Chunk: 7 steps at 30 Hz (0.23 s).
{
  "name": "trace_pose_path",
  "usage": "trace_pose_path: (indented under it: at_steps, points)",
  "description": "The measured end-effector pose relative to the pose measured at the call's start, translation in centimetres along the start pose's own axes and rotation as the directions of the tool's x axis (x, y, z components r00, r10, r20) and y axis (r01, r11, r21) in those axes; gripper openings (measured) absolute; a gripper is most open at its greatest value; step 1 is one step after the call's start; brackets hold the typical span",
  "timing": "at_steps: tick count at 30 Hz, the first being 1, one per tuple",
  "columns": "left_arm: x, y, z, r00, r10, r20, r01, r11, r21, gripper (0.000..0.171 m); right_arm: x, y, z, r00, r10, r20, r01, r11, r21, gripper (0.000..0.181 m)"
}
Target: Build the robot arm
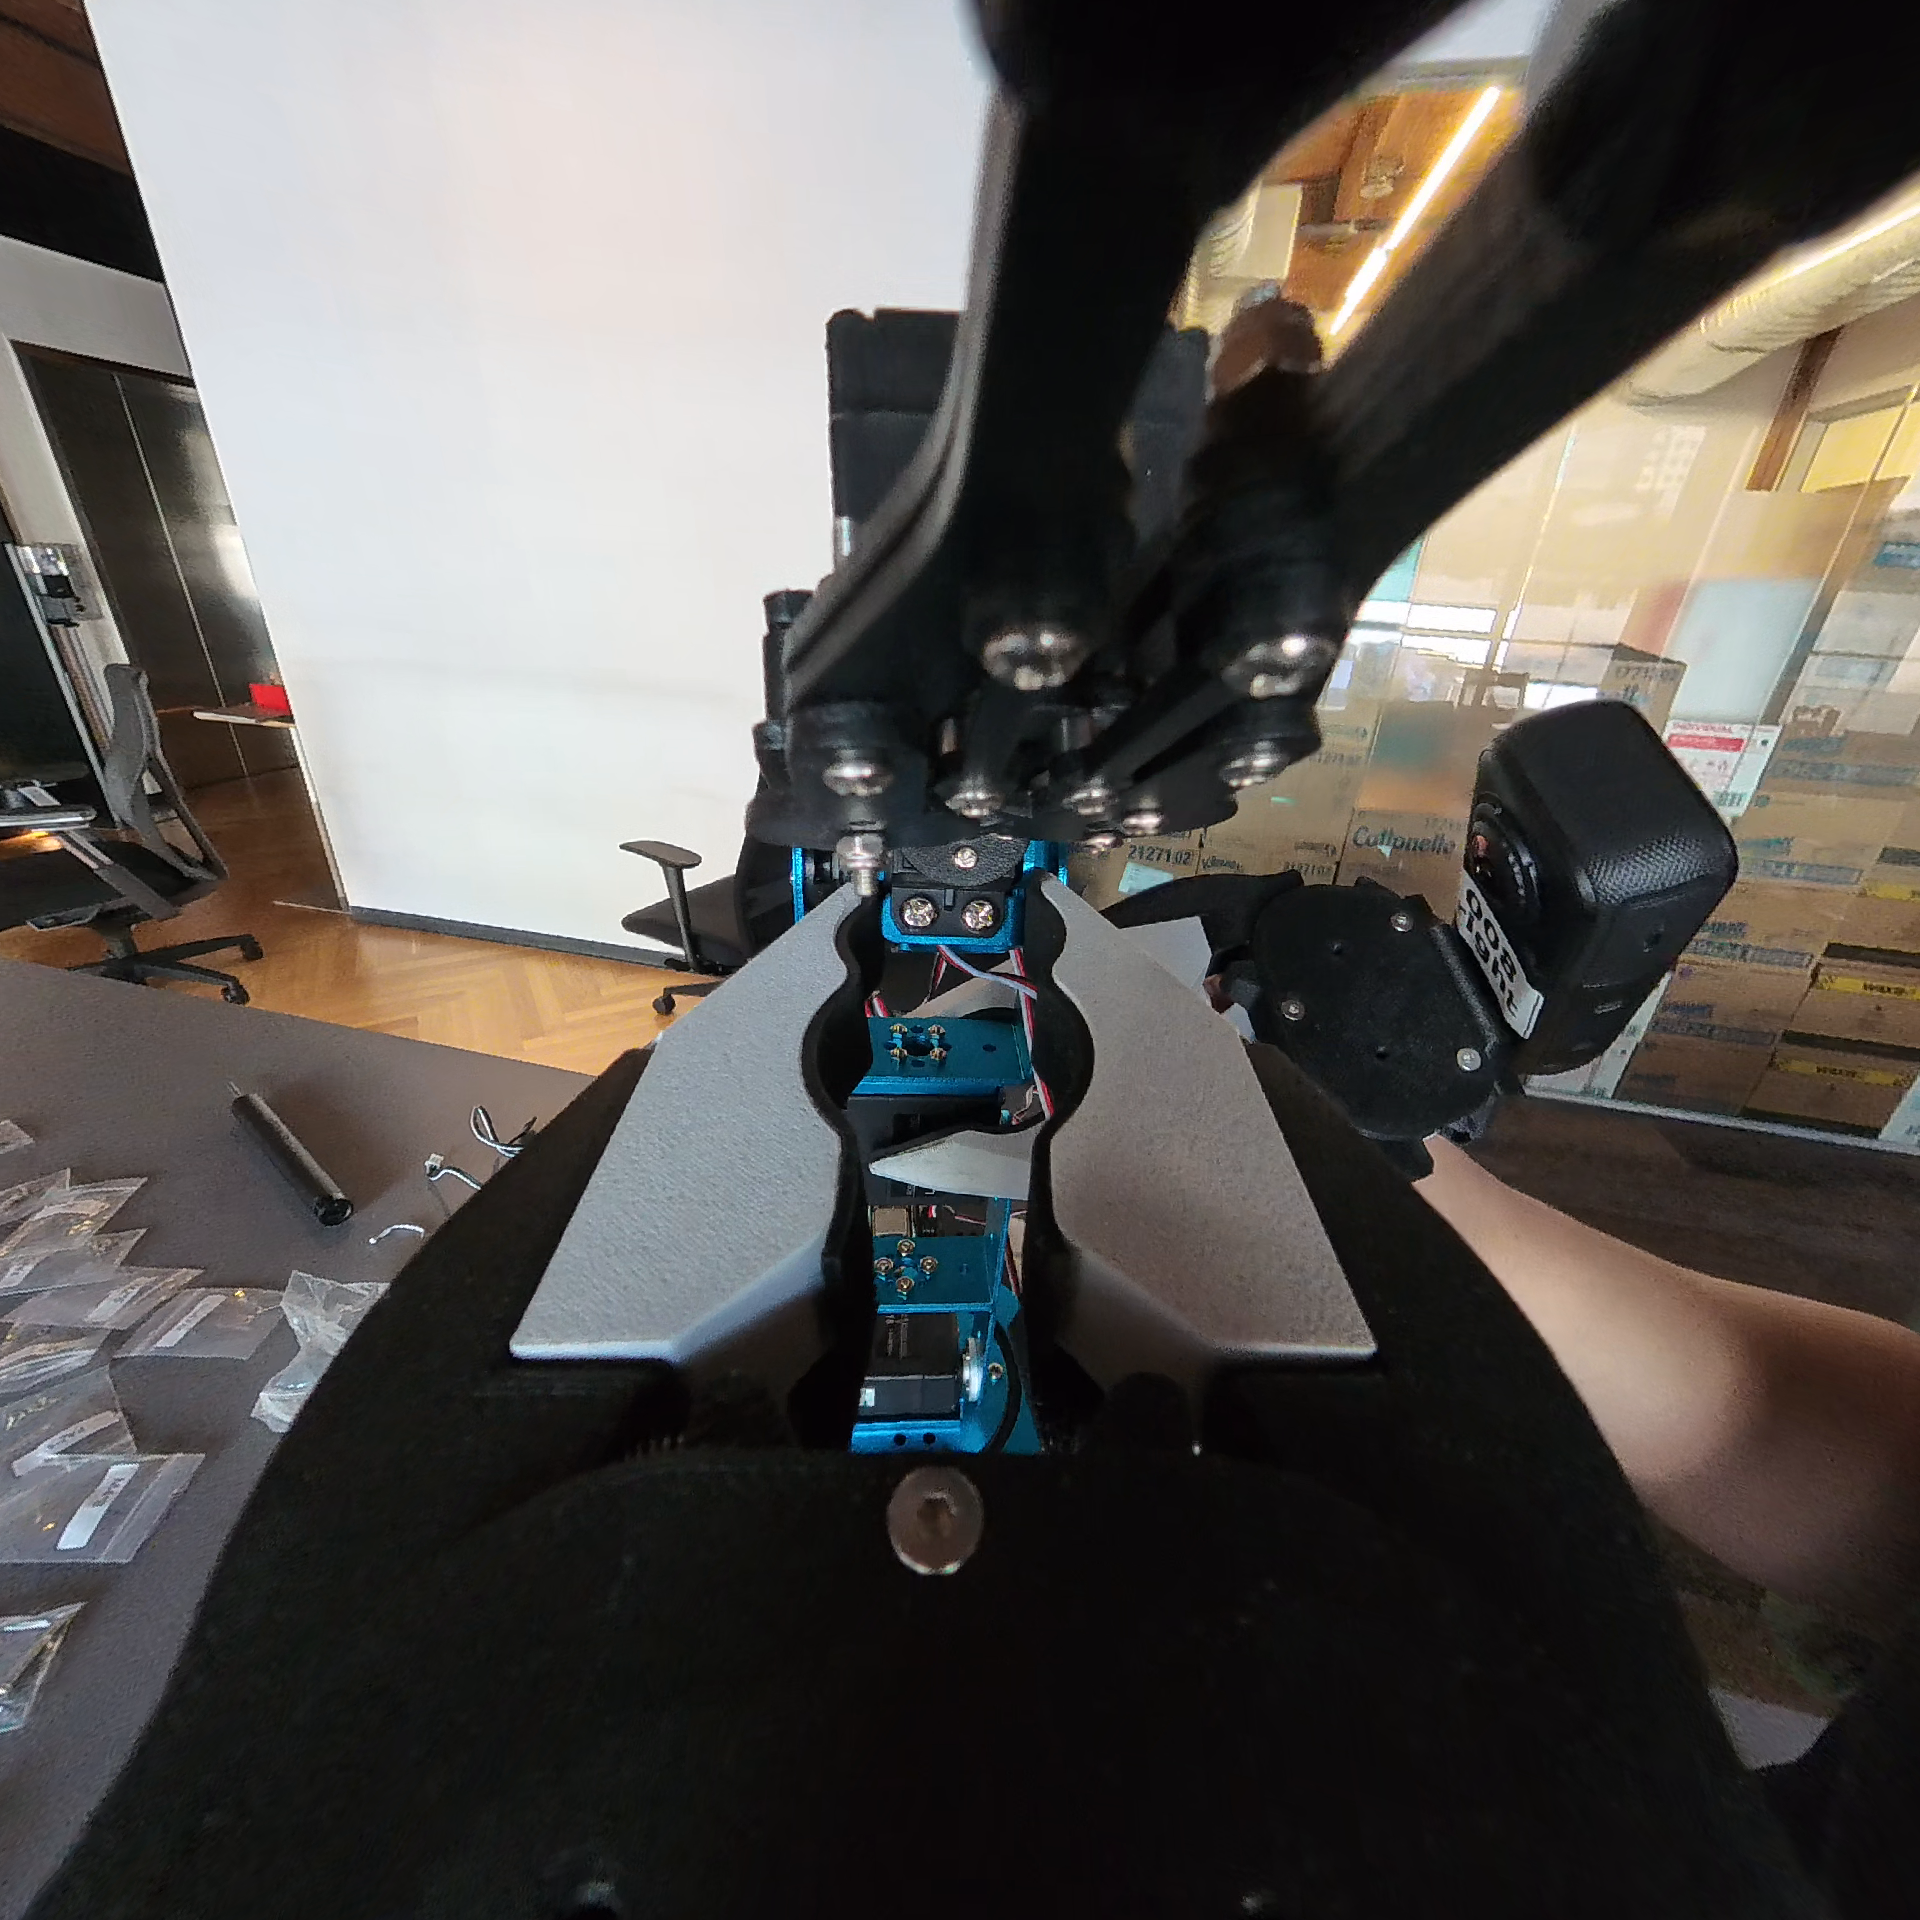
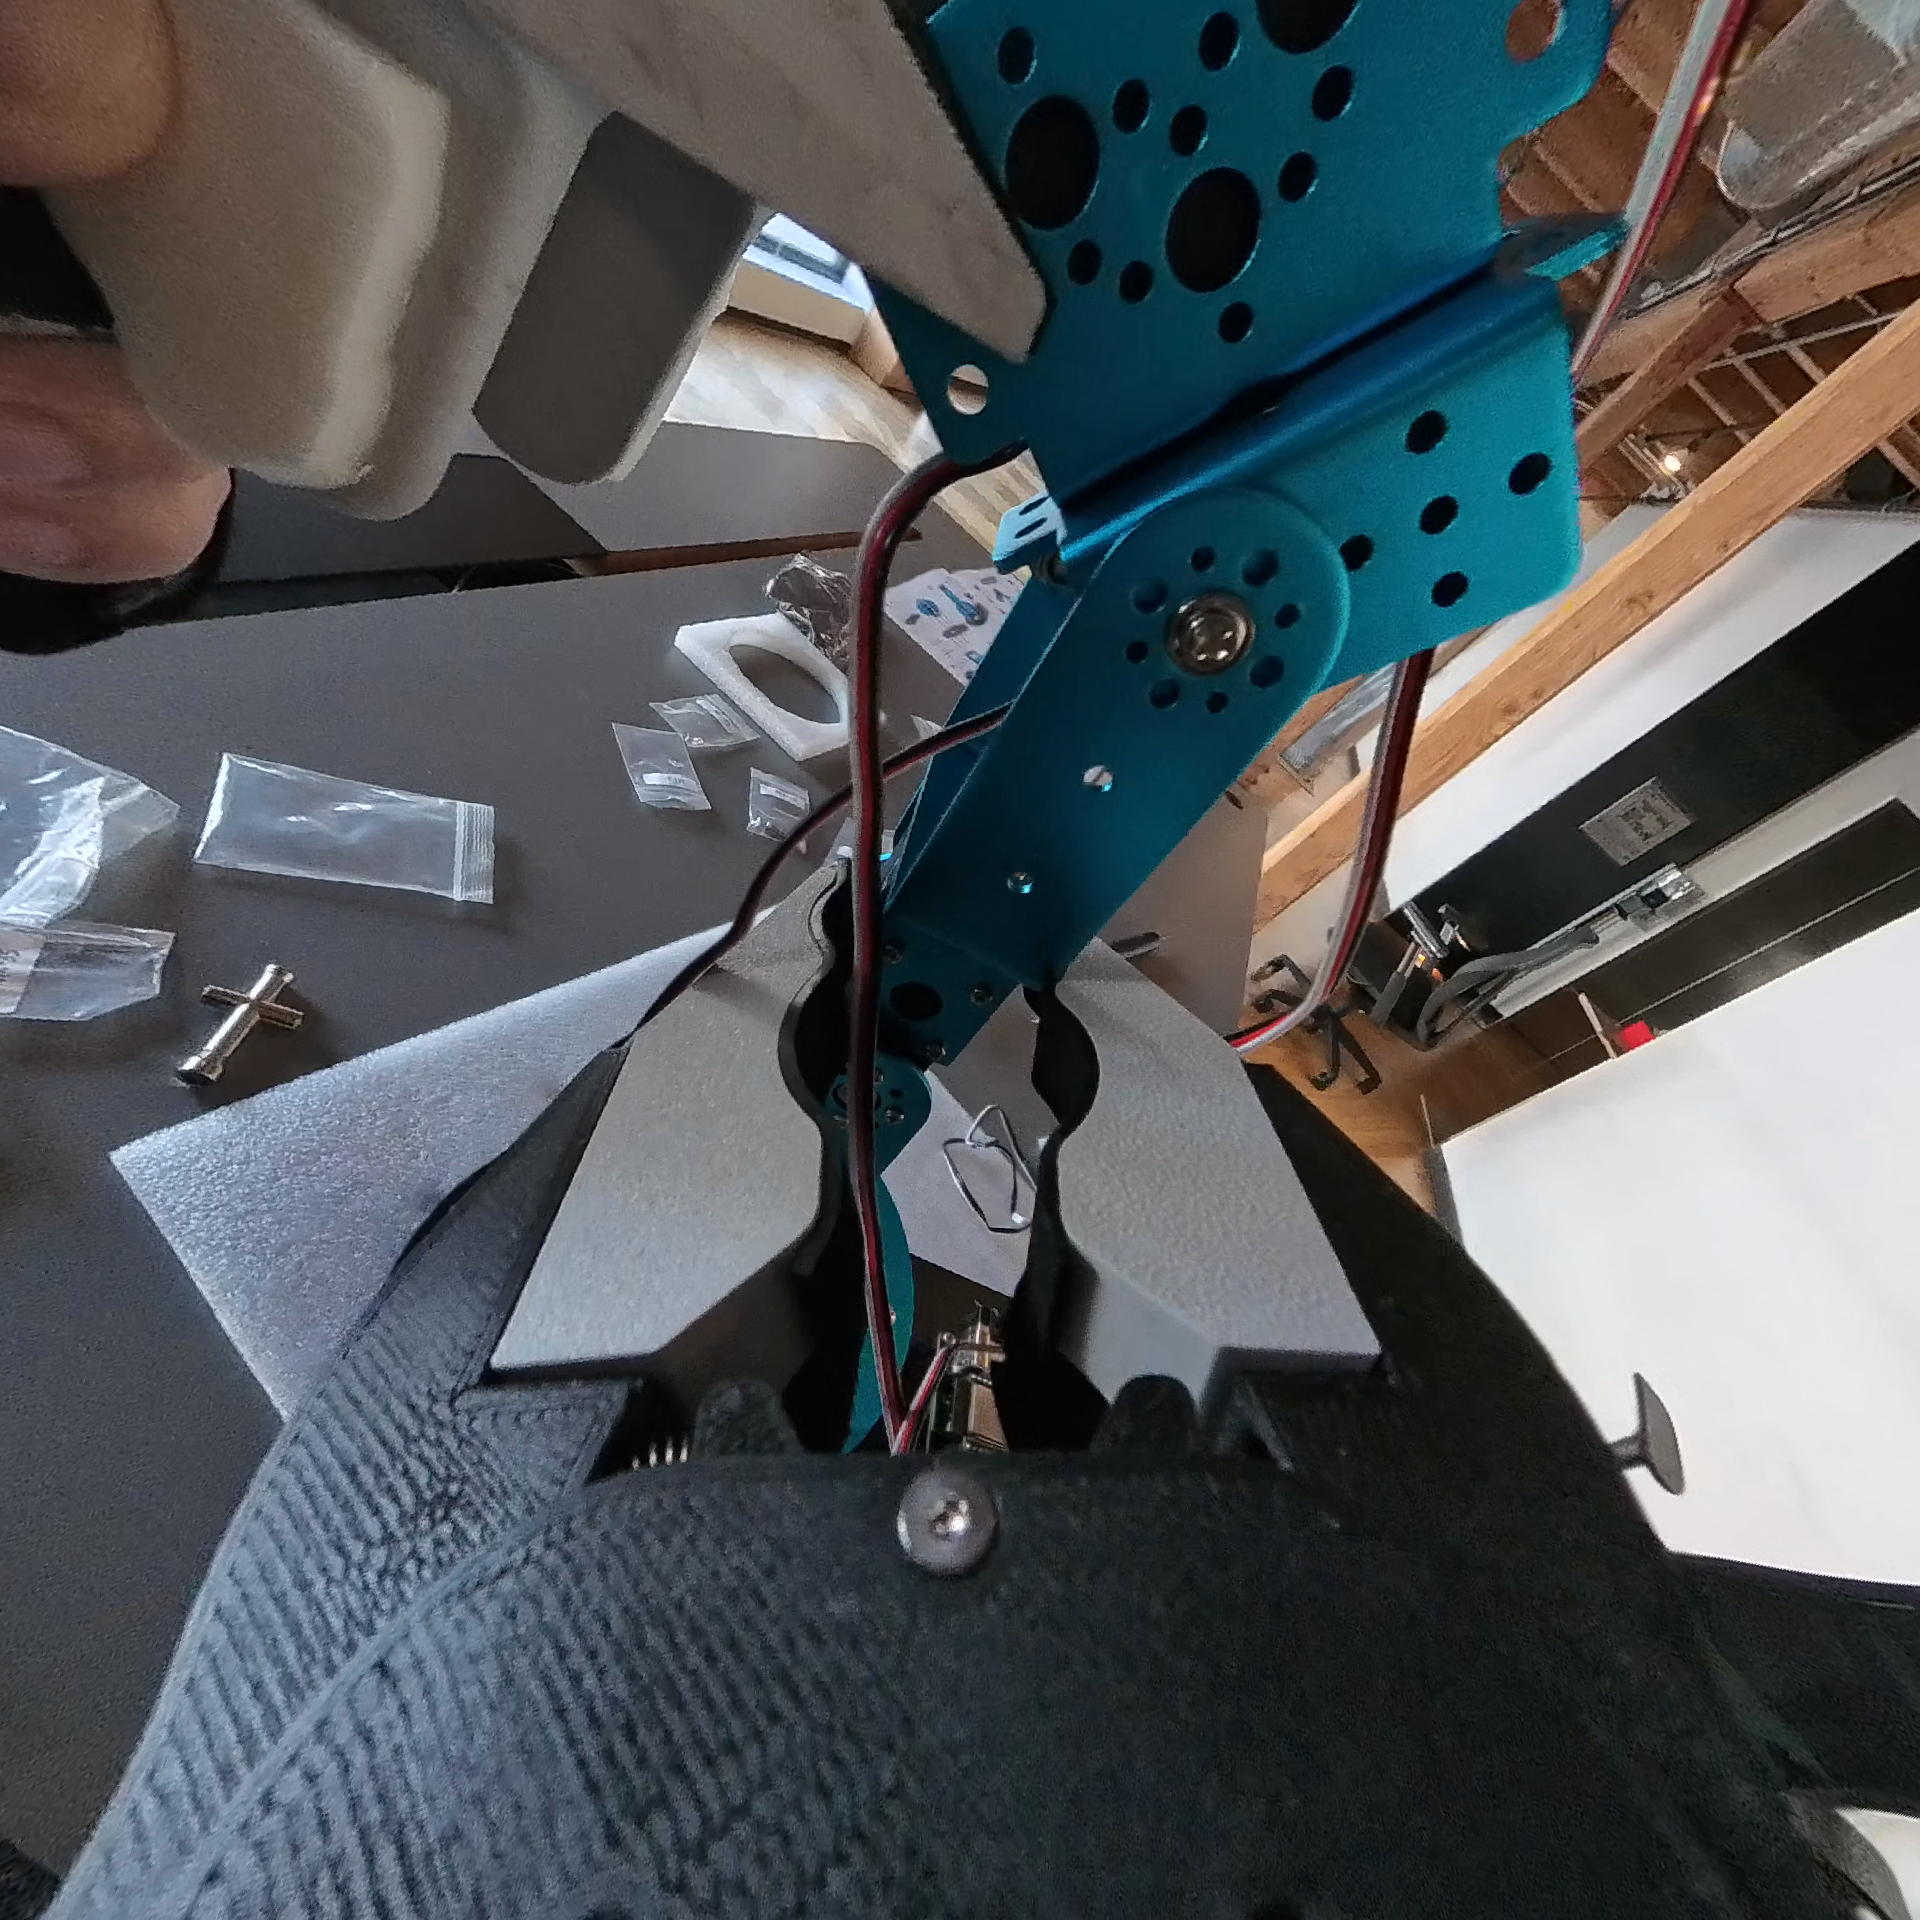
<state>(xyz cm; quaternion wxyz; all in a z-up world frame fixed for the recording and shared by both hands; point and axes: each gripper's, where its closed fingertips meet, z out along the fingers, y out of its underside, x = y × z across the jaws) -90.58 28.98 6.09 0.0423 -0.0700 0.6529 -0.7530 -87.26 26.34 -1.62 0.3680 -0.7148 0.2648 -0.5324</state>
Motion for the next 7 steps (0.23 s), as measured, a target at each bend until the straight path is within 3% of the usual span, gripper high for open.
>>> trace_pose_path:
  at_steps: [4, 7]
  points:
    - [0.1, 0.0, 0.5, 1.000, 0.013, -0.023, -0.014, 0.998, -0.055, 0.024, 0.0, 0.1, 0.0, 0.989, 0.119, 0.082, -0.120, 0.993, -0.002, 0.030]
    - [0.1, 0.0, 1.0, 0.998, 0.051, -0.042, -0.057, 0.986, -0.157, 0.024, 1.2, -0.2, -0.4, 0.975, 0.213, 0.071, -0.213, 0.977, -0.009, 0.049]
